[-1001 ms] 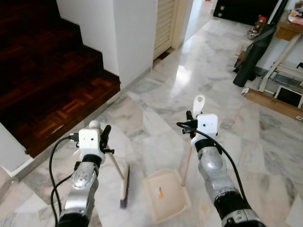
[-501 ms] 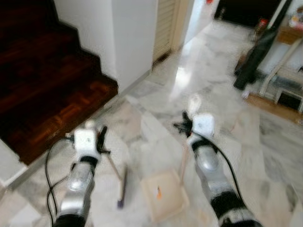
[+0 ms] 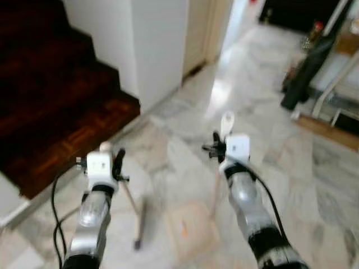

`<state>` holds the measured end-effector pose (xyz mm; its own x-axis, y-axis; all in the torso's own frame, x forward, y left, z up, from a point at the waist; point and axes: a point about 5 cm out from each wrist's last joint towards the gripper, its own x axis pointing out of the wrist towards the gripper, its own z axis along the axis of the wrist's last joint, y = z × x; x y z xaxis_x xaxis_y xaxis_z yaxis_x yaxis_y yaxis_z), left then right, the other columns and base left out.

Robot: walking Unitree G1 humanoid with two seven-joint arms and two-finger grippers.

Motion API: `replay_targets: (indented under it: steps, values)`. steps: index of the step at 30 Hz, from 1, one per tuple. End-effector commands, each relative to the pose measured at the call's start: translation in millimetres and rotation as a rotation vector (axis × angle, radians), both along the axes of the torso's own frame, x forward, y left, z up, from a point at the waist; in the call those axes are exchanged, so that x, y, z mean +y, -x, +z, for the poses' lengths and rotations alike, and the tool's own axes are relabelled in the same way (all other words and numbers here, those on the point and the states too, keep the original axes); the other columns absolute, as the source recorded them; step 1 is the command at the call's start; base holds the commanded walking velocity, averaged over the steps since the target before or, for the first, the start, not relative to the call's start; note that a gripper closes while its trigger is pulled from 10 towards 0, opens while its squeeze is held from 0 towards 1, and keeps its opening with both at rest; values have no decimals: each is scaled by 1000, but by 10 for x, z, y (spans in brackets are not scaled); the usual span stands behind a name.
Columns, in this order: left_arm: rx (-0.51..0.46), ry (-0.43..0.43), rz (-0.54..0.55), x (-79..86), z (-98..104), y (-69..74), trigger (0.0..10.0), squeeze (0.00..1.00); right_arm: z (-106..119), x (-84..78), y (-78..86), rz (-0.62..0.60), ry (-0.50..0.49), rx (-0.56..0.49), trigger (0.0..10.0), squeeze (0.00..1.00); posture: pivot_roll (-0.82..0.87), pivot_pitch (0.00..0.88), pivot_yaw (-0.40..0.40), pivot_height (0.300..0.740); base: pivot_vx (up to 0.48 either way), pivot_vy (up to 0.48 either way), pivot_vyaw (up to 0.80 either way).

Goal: Sweep floor

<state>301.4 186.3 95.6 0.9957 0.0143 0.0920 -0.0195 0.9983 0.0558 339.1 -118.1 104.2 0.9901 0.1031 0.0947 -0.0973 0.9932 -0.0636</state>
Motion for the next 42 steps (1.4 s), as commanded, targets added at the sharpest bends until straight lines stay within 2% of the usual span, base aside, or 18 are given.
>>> replay_targets:
  steps: [1,31,42]
  values:
    - [-40,9,-27,-94,82,-29,10000,0,90,-64,-28,-17,6,-39,10000,0,43,80,-26,740,326,0,0]
    - [-41,5,-19,-71,85,-31,10000,0,71,-73,-32,-27,7,-24,10000,0,45,82,-24,740,299,0,0]
    - [-43,9,-33,-87,82,-31,10000,0,56,-78,-36,-32,9,-12,10000,0,45,74,-23,740,0,0,-785]
